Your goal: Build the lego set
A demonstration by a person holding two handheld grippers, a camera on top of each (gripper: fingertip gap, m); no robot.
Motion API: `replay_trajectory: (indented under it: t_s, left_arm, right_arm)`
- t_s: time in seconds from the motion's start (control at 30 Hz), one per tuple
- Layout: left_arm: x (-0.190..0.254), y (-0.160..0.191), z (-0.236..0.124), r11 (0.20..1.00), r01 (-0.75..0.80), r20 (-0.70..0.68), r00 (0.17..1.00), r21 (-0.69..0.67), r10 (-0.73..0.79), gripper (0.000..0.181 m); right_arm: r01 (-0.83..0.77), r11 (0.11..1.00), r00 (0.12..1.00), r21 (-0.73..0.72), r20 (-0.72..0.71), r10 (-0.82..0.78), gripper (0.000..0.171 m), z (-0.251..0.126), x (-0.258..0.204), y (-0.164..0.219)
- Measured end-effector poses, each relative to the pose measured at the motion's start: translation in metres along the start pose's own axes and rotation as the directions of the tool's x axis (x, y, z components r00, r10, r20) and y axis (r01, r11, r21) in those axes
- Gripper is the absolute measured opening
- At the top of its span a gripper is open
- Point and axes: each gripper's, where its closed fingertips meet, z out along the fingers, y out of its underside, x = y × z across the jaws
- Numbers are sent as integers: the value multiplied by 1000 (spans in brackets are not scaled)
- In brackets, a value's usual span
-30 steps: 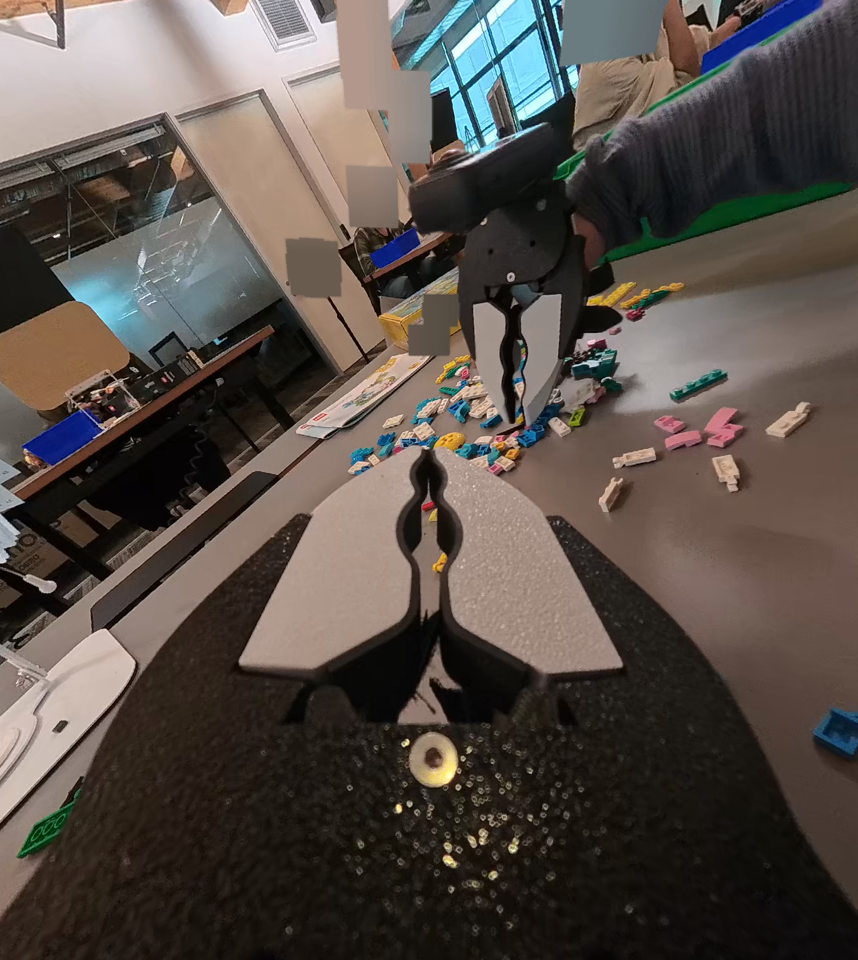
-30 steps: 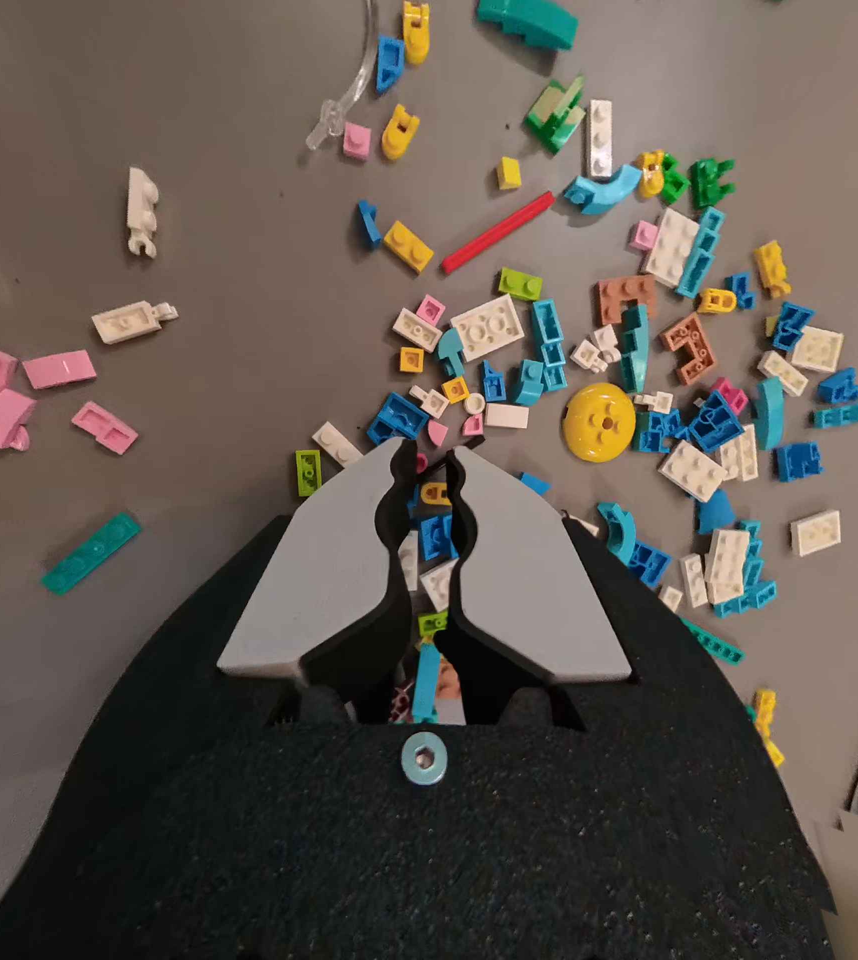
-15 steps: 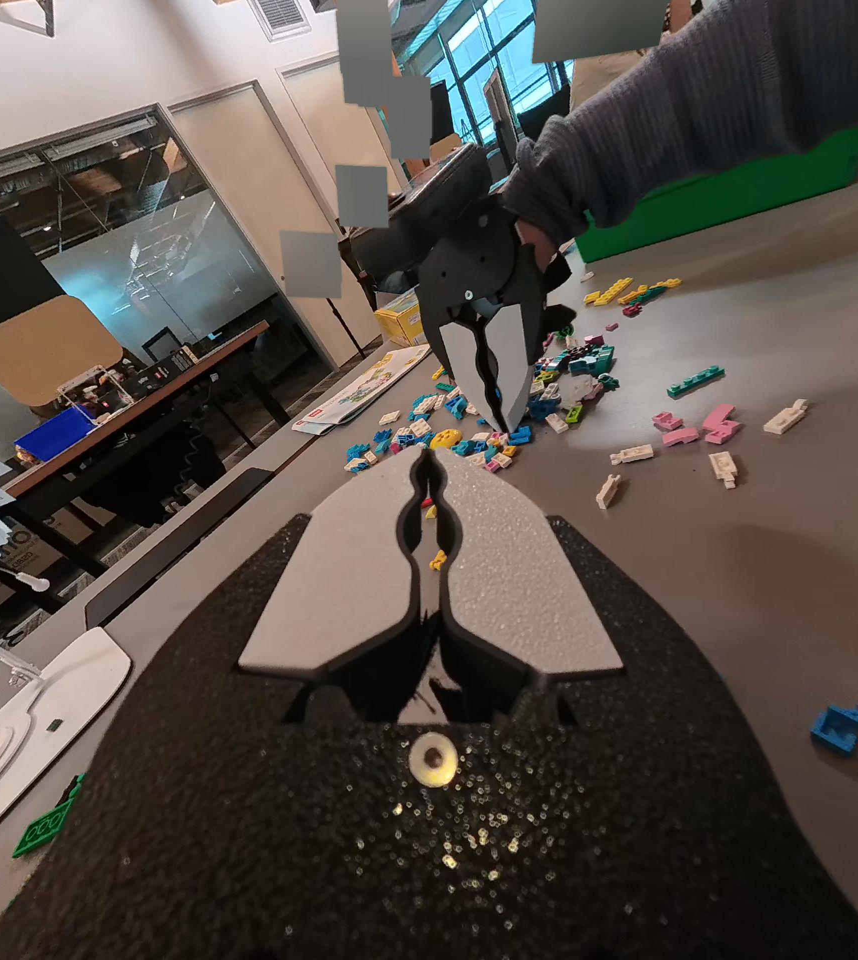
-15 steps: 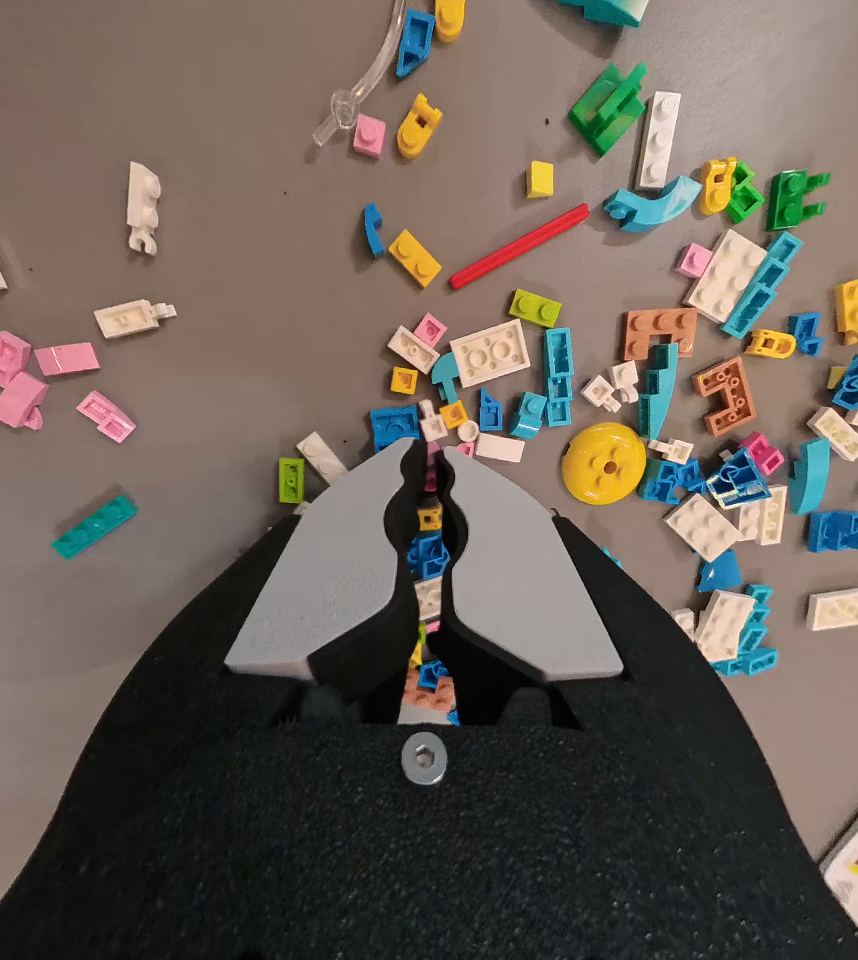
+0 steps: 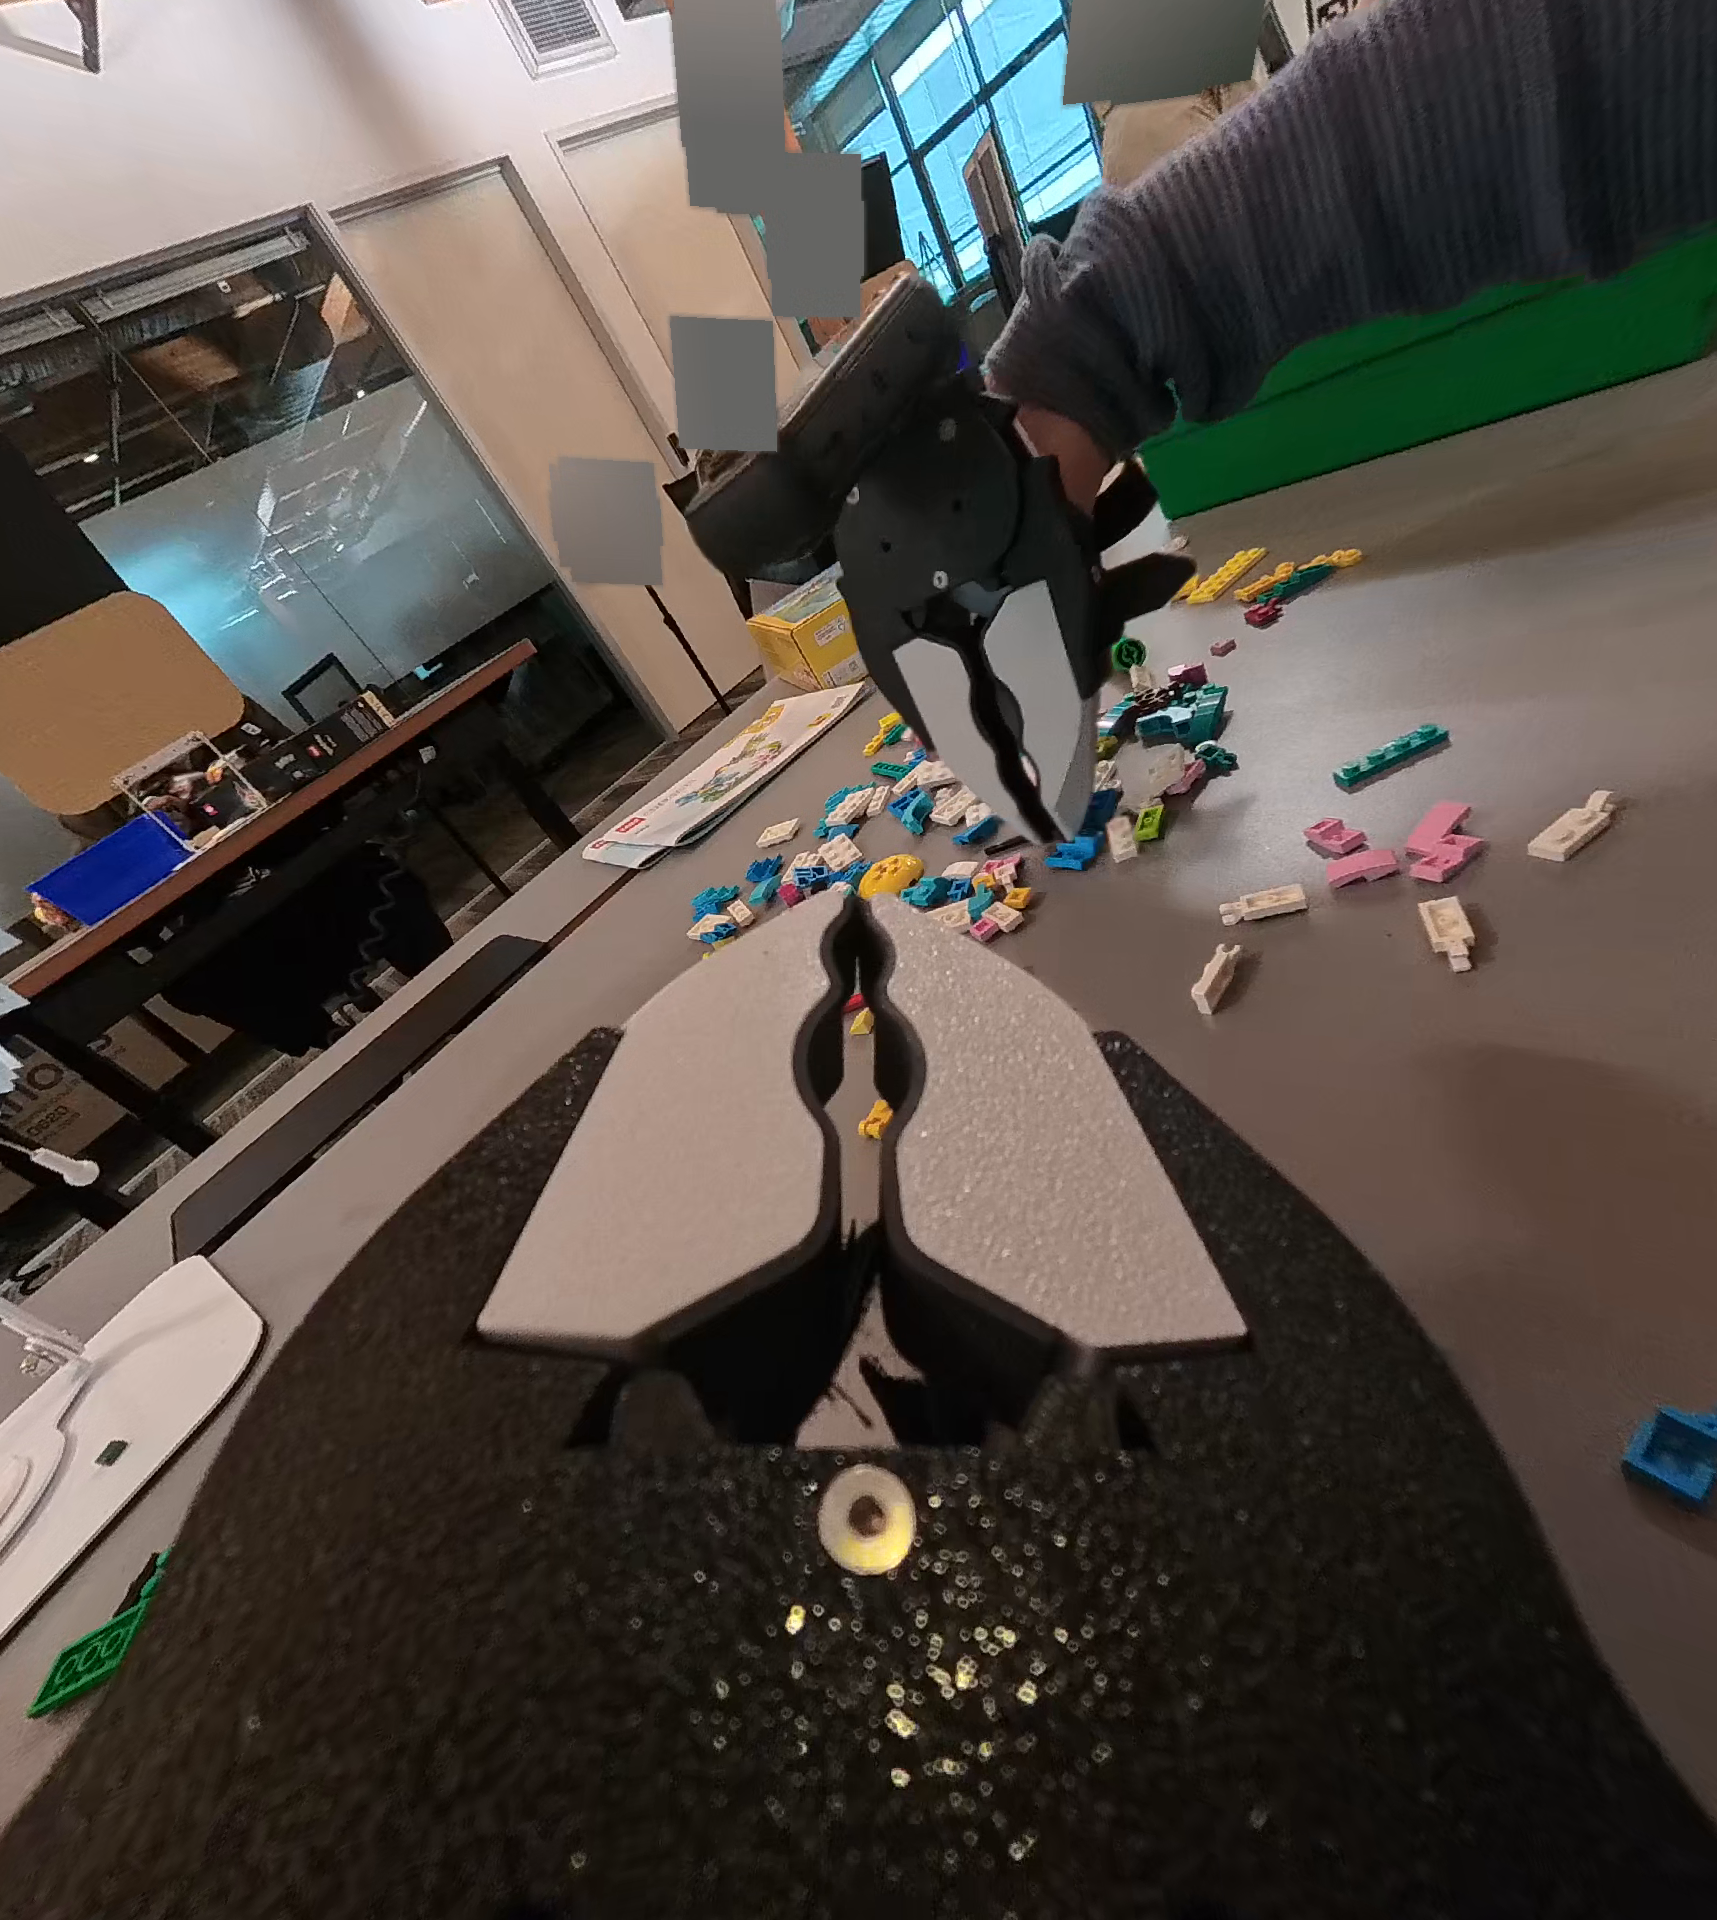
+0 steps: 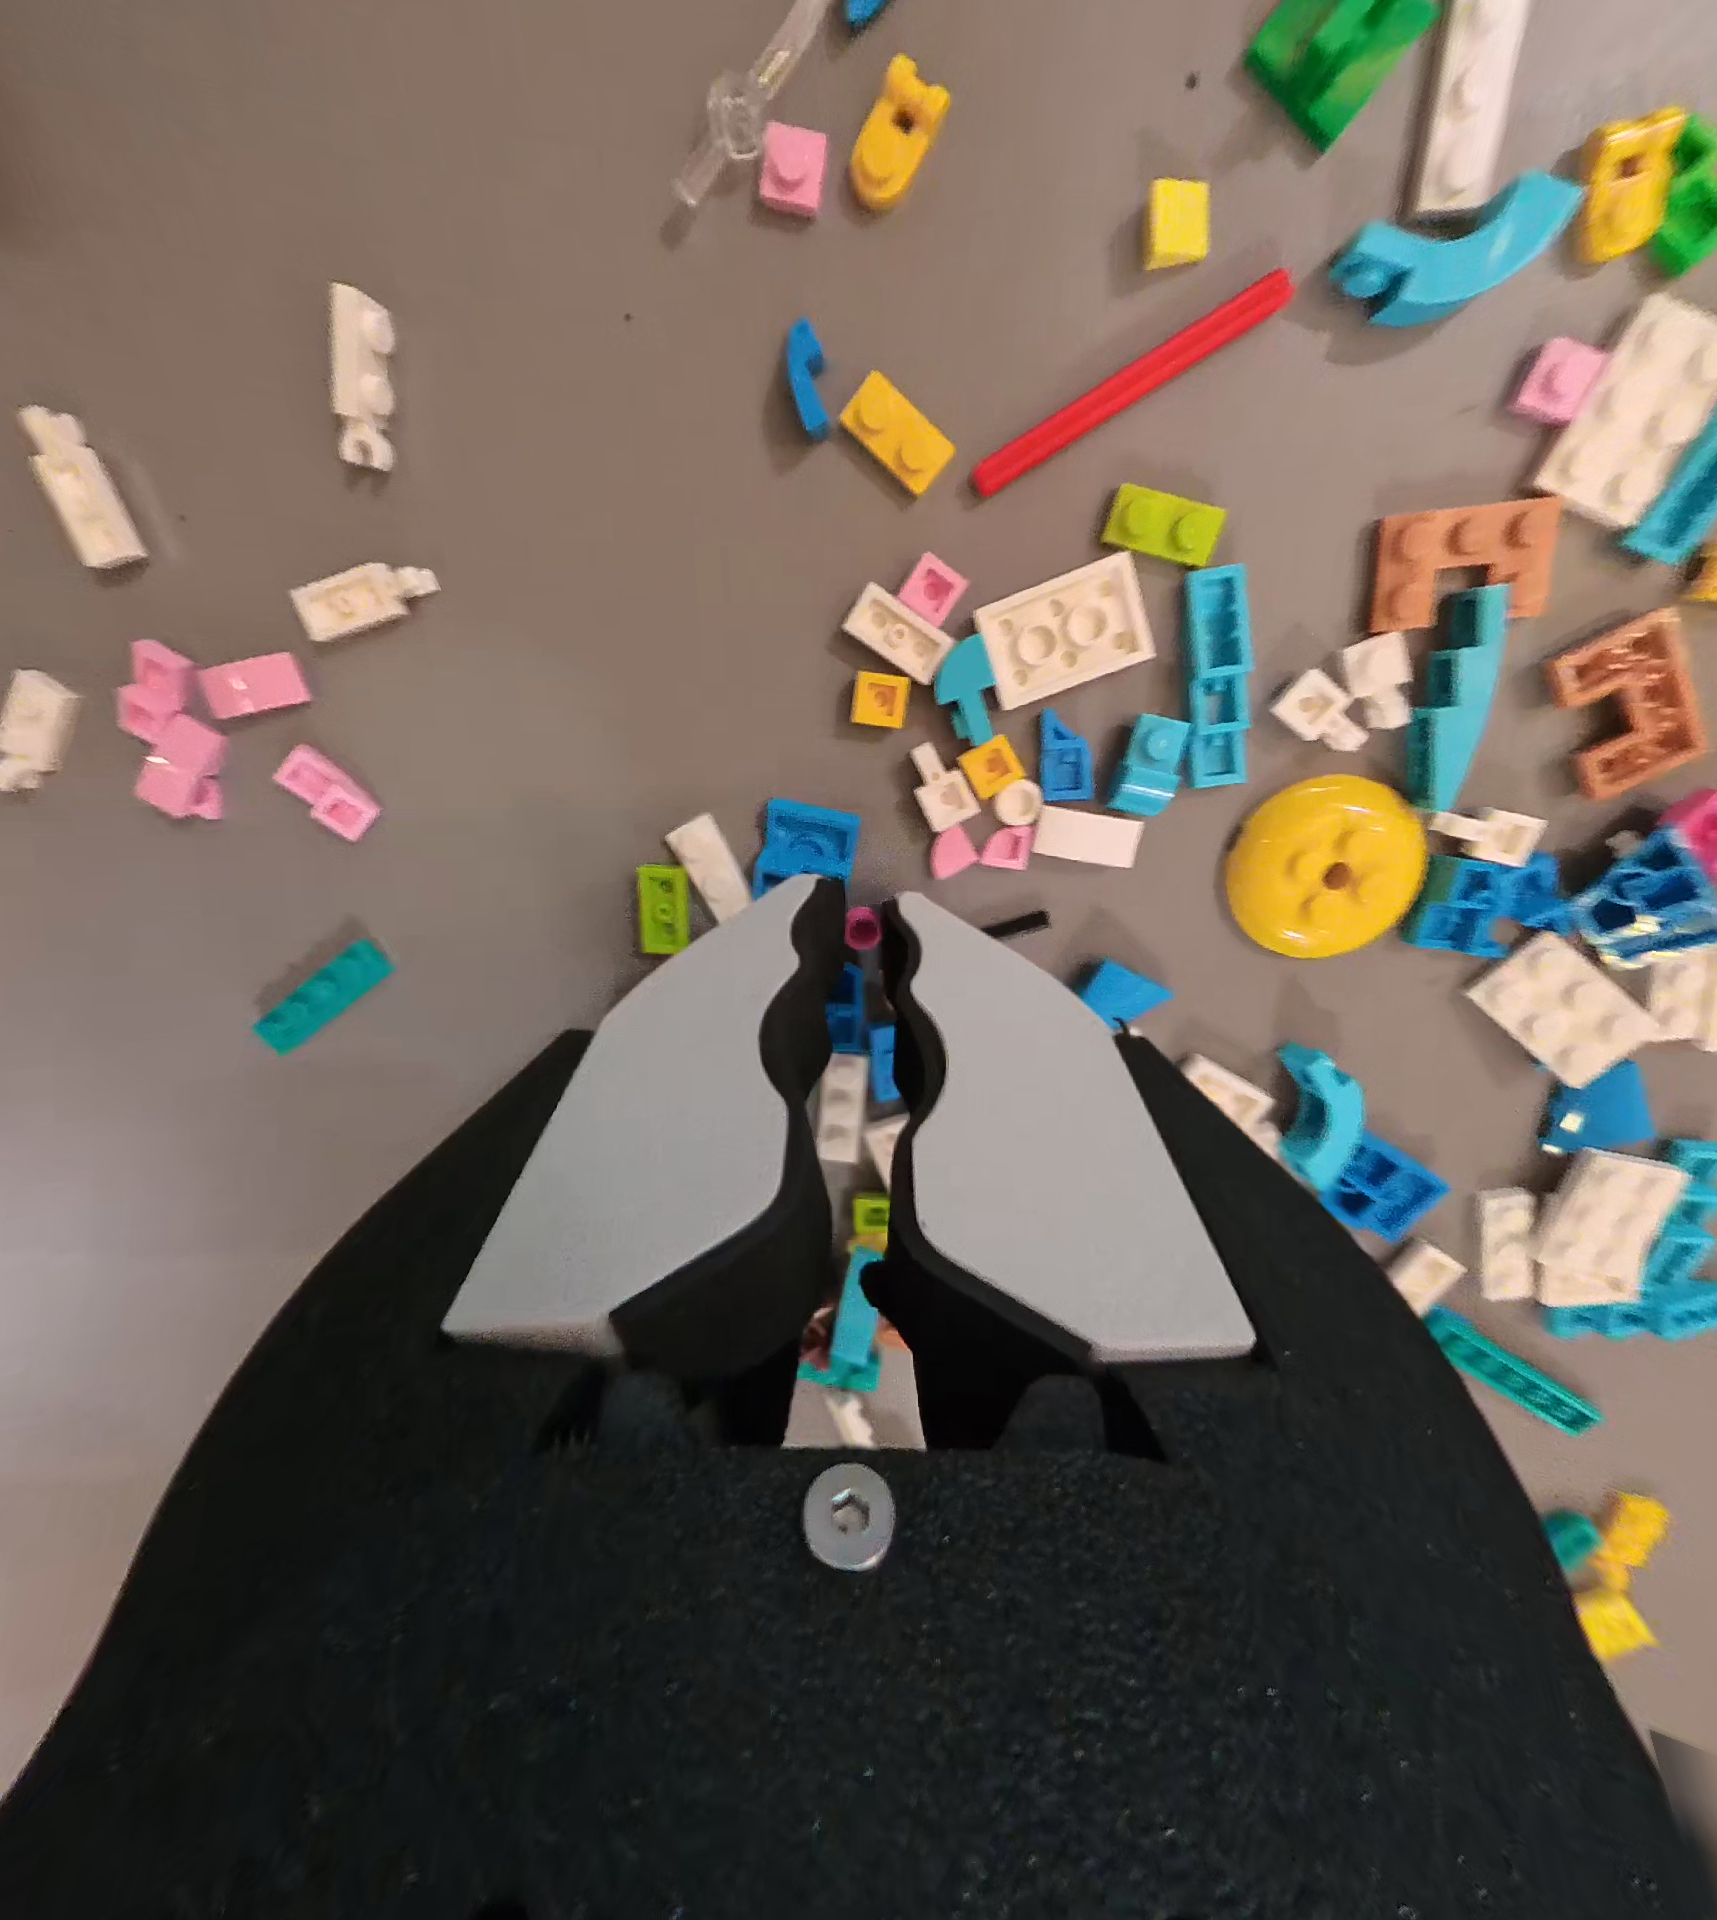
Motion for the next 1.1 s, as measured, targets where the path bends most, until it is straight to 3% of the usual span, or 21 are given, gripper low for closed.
replay_trajectory:
  t_s: [0.47, 0.77, 0.9, 1.1]
  left_arm:
    - [1, 0, 0, 1000, -1, -3, 1000, -1, 1, 0]
    - [1, 0, 0, 1000, -4, -5, 1000, -2, 4, 0]
    - [1, 0, 0, 1000, -4, -5, 1000, -1, 4, 0]
    - [1, 0, 1, 1000, -2, -7, 1000, -1, 2, 0]
  right_arm:
    - [10, 1000, 992, 20, -125, -7, 18, 2, 24, -7]
    - [26, 999, 991, 31, -130, -22, 12, 3, 22, -9]
    - [35, 997, 986, 72, -166, -22, 1, -5, 16, -13]
    - [76, 993, 968, 91, -246, -52, 2, -14, -7, -17]
